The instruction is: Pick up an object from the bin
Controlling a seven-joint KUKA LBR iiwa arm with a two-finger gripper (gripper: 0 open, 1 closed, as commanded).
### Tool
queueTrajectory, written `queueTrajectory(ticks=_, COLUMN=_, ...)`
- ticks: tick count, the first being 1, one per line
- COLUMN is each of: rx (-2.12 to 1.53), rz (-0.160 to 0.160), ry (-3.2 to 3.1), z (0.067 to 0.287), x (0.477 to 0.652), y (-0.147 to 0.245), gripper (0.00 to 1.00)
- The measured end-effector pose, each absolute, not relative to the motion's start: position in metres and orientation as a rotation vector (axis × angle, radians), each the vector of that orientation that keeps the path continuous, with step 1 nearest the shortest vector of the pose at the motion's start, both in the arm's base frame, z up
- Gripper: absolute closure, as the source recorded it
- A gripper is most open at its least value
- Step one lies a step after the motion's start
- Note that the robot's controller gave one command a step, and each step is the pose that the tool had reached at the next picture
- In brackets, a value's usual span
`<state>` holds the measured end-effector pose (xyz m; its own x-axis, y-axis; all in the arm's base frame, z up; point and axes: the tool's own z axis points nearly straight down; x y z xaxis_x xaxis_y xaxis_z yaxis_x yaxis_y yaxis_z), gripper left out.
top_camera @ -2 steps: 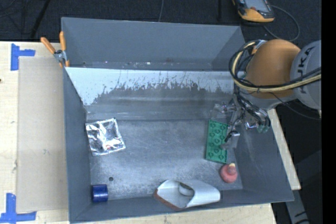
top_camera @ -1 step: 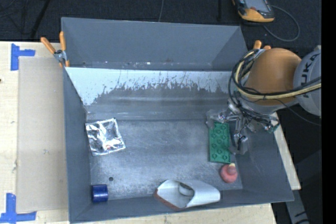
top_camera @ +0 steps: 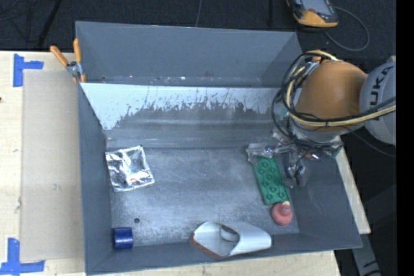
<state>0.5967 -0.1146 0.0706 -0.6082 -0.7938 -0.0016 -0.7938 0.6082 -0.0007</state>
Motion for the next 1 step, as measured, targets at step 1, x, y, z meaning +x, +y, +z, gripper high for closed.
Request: queueTrajectory(ticks=1, rx=-1.379, rz=-0.001, ry=2.814, z=0.0748, x=0.599, y=-0.1149, gripper=1.0)
